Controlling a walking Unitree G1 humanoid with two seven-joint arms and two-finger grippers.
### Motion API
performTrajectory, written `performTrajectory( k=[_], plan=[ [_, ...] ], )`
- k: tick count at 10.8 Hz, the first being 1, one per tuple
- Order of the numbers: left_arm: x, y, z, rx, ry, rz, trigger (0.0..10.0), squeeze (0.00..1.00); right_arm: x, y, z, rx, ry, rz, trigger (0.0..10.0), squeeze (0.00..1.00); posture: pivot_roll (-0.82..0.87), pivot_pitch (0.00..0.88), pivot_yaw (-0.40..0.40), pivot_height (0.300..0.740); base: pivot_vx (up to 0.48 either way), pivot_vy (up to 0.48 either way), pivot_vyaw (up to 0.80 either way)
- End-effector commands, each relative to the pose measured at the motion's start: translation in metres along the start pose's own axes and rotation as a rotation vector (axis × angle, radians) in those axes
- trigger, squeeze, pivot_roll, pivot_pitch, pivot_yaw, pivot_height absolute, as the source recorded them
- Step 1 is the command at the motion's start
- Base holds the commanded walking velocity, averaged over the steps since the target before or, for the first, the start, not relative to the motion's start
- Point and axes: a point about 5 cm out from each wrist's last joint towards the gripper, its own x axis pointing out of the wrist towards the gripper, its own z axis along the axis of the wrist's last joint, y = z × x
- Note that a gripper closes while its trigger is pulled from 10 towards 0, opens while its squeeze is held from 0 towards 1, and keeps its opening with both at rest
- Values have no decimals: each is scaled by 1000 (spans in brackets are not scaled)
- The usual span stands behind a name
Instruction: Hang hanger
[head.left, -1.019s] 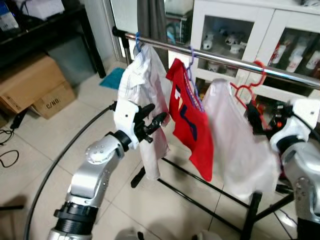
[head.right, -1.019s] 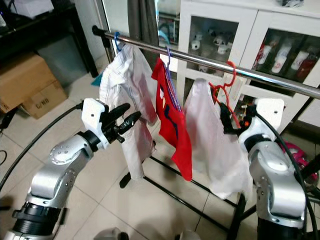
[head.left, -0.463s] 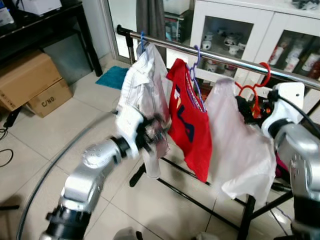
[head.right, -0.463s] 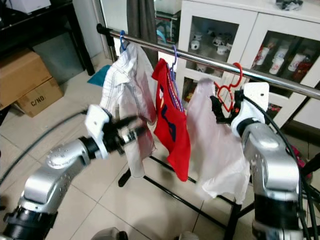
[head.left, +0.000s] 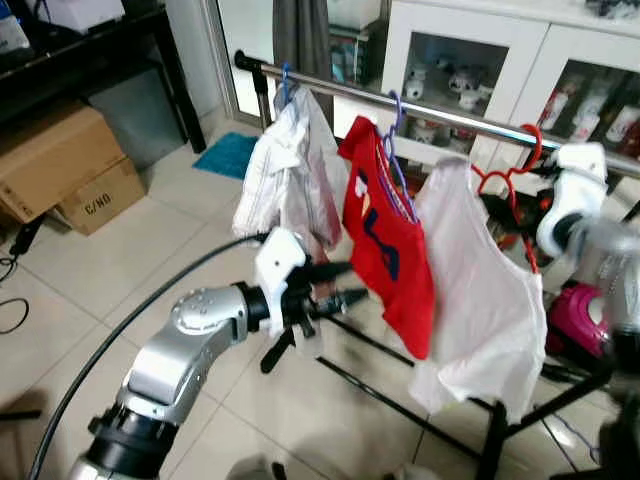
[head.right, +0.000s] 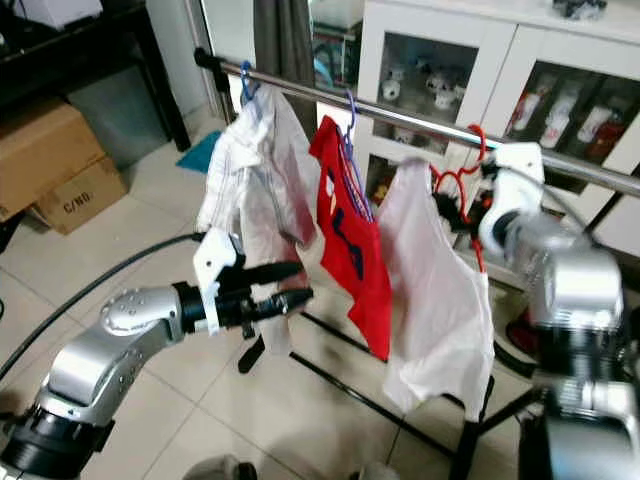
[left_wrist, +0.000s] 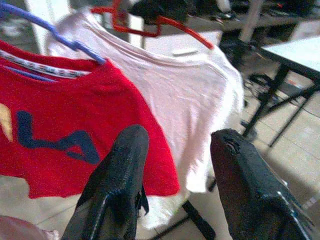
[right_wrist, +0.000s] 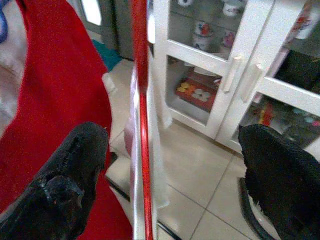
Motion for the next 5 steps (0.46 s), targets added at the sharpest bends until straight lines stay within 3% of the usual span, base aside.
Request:
performTrajectory(
  k=[1,2,4,5],
  plan=[
    [1,0,1,7,17,-30,10000,0,0,-4,6,18,7,26,6471,0,-88,0,53,740,0,0,0],
    [1,0,1,9,17,-31,10000,0,1,-6,6,30,21,45,2745,0,-92,0,56,740,0,0,0],
    [1,-1,2,8,22,-48,10000,0,9,-11,3,53,94,115,39,0,-95,0,58,740,0,0,0],
    [1,-1,2,6,26,-54,10000,0,14,-13,1,19,124,120,0,0,-92,0,55,740,0,0,0]
  ],
)
